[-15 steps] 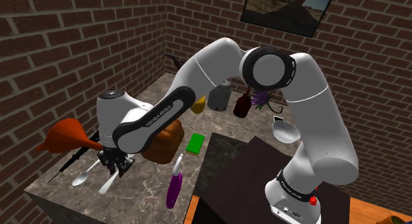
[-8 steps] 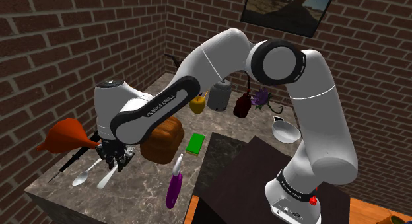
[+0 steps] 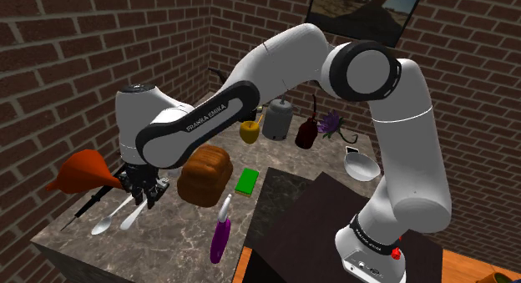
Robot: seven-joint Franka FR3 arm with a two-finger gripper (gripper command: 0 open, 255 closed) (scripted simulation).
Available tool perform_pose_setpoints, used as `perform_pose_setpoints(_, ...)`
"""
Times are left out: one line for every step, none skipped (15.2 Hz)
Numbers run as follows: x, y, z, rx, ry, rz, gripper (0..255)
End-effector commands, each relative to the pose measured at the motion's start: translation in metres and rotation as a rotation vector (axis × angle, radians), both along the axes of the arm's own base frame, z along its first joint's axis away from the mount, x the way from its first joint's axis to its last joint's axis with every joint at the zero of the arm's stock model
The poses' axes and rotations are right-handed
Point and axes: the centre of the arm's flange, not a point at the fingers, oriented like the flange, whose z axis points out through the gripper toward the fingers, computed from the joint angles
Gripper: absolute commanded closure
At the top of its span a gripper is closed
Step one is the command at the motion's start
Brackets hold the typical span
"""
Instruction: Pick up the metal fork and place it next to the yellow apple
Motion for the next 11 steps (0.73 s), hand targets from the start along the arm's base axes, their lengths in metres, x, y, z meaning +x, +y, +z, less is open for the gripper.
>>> perform_pose_setpoints(-0.001,0.001,0.011,0.0,0.0,0.0,255)
perform_pose_setpoints(-0.001,0.001,0.017,0.0,0.0,0.0,255)
perform_pose_setpoints(-0.001,0.001,0.022,0.0,0.0,0.0,255)
perform_pose_setpoints(-0.001,0.001,0.027,0.0,0.0,0.0,255)
perform_pose_setpoints(-0.001,0.001,0.033,0.0,0.0,0.0,255)
perform_pose_setpoints(-0.001,0.001,0.038,0.0,0.0,0.0,255)
perform_pose_setpoints(-0.001,0.001,0.043,0.0,0.0,0.0,255)
perform_pose_setpoints(-0.001,0.001,0.048,0.0,0.0,0.0,255)
perform_pose_setpoints(-0.001,0.001,0.054,0.0,0.0,0.0,255)
perform_pose_setpoints(-0.001,0.001,0.055,0.0,0.0,0.0,255)
perform_pose_setpoints(-0.001,-0.012,0.055,0.0,0.0,0.0,255)
